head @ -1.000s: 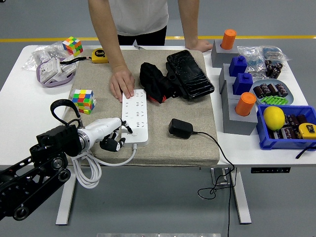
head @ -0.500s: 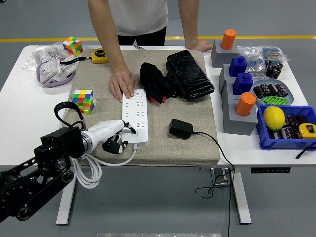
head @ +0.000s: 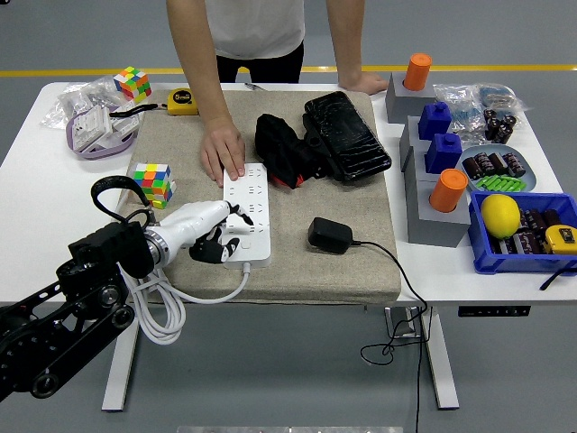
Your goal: Pull the plug out and thorw away
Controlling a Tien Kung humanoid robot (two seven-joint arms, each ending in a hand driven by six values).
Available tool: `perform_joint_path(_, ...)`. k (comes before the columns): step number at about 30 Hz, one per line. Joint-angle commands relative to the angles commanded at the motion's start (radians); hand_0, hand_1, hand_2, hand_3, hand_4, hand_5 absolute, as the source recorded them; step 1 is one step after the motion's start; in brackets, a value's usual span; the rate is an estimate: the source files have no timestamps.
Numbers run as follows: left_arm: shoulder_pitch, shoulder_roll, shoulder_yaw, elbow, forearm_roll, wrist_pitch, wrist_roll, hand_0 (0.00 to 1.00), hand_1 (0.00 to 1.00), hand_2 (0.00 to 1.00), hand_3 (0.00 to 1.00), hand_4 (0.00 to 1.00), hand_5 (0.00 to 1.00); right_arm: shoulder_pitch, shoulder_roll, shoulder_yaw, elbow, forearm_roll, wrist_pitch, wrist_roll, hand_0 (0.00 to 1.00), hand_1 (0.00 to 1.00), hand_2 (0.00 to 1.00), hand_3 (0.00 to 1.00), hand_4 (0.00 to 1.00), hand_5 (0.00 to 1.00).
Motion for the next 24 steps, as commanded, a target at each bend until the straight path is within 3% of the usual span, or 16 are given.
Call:
perform_joint_path(4, -0.010, -0.005, -0.032, 0.019, -0.005, 0.034, -0.030, 0.164, 0.128, 0.206, 0.680, 0.634, 0.002, 0.001, 0.000, -0.002, 0.000, 0.001, -0.001, 0.001, 0.571, 0.649, 0.671, 0.571, 0.969, 0.514)
perform_joint_path(5, -0.010, -0.009, -0.044, 0.033, 0.004, 0.054, -0.045, 0.289, 0.353, 0.447, 0.833, 0.829, 0.189, 0.002, 0.000, -0.003, 0.001, 0.001, -0.002, 0.001, 0.569, 0.649, 0.671, 0.572, 0.969, 0.513)
perform_joint_path(10, -0.010, -0.020, -0.072, 0.079, 0.030, 0.127, -0.102, 0.289, 0.353, 0.447, 0.833, 0.829, 0.189, 0.003, -0.001, -0.003, -0.002, 0.000, -0.001, 0.000, 0.569, 0.649, 0.671, 0.572, 0.969, 0.513)
perform_joint_path(11, -0.010, -0.021, -0.074, 0.088, 0.028, 0.139, -0.110, 0.541, 0.726, 0.739, 0.851, 0.909, 0.320, 0.004, -0.001, -0.003, -0.002, -0.002, 0.000, 0.000, 0.569, 0.649, 0.670, 0.571, 0.969, 0.514)
perform_joint_path(16, -0.012, -0.037, -0.101, 0.150, 0.026, 0.184, -0.142, 0.541, 0.726, 0.739, 0.851, 0.909, 0.320, 0.007, -0.002, -0.005, -0.001, 0.001, -0.002, 0.000, 0.569, 0.649, 0.670, 0.571, 0.969, 0.514)
perform_joint_path(17, -0.012, -0.041, -0.107, 0.161, 0.026, 0.176, -0.131, 0.927, 0.998, 0.998, 0.998, 0.998, 0.664, 0.008, -0.002, -0.006, -0.001, 0.001, -0.002, 0.000, 0.569, 0.648, 0.670, 0.572, 0.969, 0.514)
perform_joint_path(22, 0.003, -0.056, -0.132, 0.174, 0.021, 0.162, -0.118, 0.927, 0.998, 0.998, 0.998, 0.998, 0.664, 0.009, -0.001, -0.011, -0.001, 0.002, -0.002, 0.000, 0.569, 0.648, 0.670, 0.572, 0.969, 0.514)
perform_joint_path(24, 0.010, -0.056, -0.139, 0.172, 0.021, 0.160, -0.116, 0.955, 0.998, 0.998, 0.998, 0.998, 0.715, 0.009, -0.002, -0.014, 0.000, 0.003, -0.002, 0.000, 0.569, 0.649, 0.671, 0.571, 0.969, 0.514)
